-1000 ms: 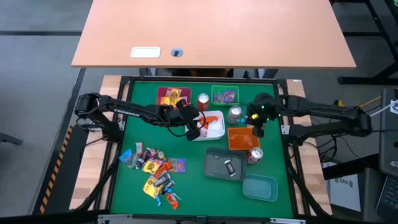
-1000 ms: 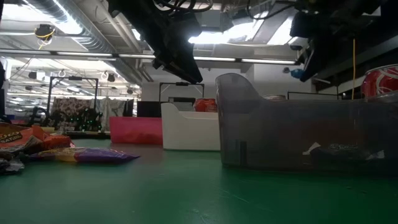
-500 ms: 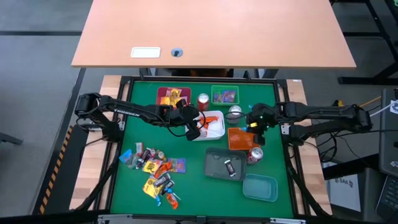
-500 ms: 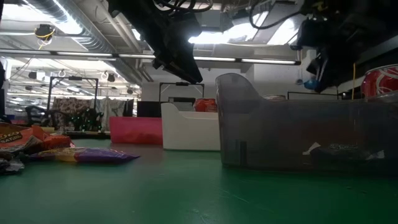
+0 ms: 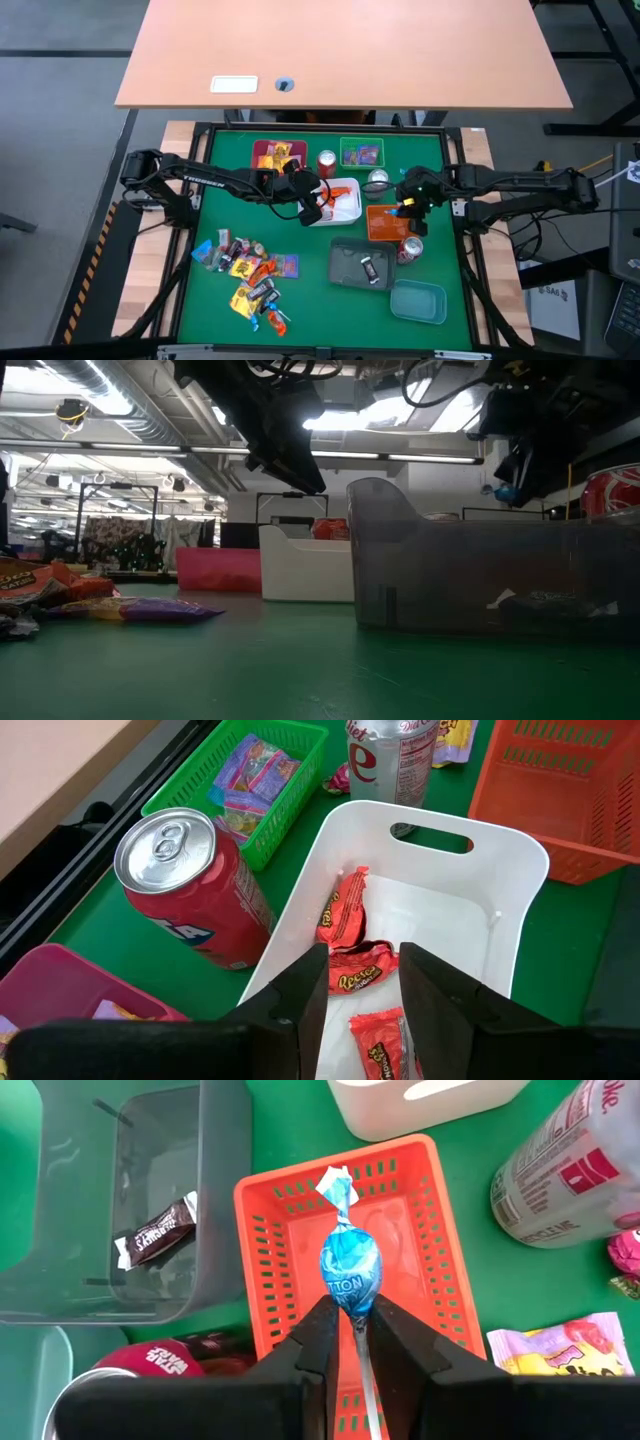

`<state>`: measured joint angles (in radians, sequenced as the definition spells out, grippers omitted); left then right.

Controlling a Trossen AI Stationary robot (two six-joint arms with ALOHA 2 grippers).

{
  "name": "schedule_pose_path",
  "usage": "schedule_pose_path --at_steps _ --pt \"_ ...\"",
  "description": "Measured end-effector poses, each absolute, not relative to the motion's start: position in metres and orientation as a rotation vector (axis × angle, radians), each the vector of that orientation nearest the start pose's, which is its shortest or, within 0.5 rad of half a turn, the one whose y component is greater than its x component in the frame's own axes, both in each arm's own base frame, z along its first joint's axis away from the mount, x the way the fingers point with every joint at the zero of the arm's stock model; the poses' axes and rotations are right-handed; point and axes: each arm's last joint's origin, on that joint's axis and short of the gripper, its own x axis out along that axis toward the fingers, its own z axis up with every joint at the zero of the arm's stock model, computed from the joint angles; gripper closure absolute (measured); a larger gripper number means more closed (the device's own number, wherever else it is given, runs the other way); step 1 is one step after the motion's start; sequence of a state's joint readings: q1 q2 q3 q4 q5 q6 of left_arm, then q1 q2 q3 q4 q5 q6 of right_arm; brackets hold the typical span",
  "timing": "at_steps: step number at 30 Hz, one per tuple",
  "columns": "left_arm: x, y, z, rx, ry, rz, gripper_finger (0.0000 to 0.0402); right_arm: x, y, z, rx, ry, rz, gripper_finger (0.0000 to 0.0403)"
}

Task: Sort candy
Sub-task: Put the light blue candy into the orange bin, then put the red candy into the dark green bin

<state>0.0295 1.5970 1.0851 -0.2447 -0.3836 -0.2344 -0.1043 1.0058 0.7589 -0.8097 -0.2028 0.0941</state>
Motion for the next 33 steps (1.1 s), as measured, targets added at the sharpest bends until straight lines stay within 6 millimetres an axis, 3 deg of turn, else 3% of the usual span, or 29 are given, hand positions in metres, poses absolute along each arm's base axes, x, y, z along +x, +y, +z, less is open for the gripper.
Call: schedule_pose_path --at_steps 4,10,15,23,33 --pt "0.338 0.021 0.235 -0.086 0.698 0.478 0.0288 0.178 -0.013 0.241 0.254 1.050 0.036 0.0332" --pt "0.338 0.021 0.235 -0.086 0.698 0.478 0.0288 0.178 -0.013 0.241 0.246 1.051 0.023 0.0255" --pt "0.338 0.021 0.235 -0.086 0.698 0.478 0.0288 0.178 -0.017 0.241 0.179 1.052 -0.096 0.0215" --pt "0.338 0.021 0.235 -0.086 0.698 0.477 0.0288 0.175 -0.036 0.241 0.087 1.046 -0.367 0.0205" --pt "0.338 0.021 0.235 -0.087 0.696 0.478 0.0288 0.168 -0.079 0.245 0.130 0.972 -0.380 0.0205"
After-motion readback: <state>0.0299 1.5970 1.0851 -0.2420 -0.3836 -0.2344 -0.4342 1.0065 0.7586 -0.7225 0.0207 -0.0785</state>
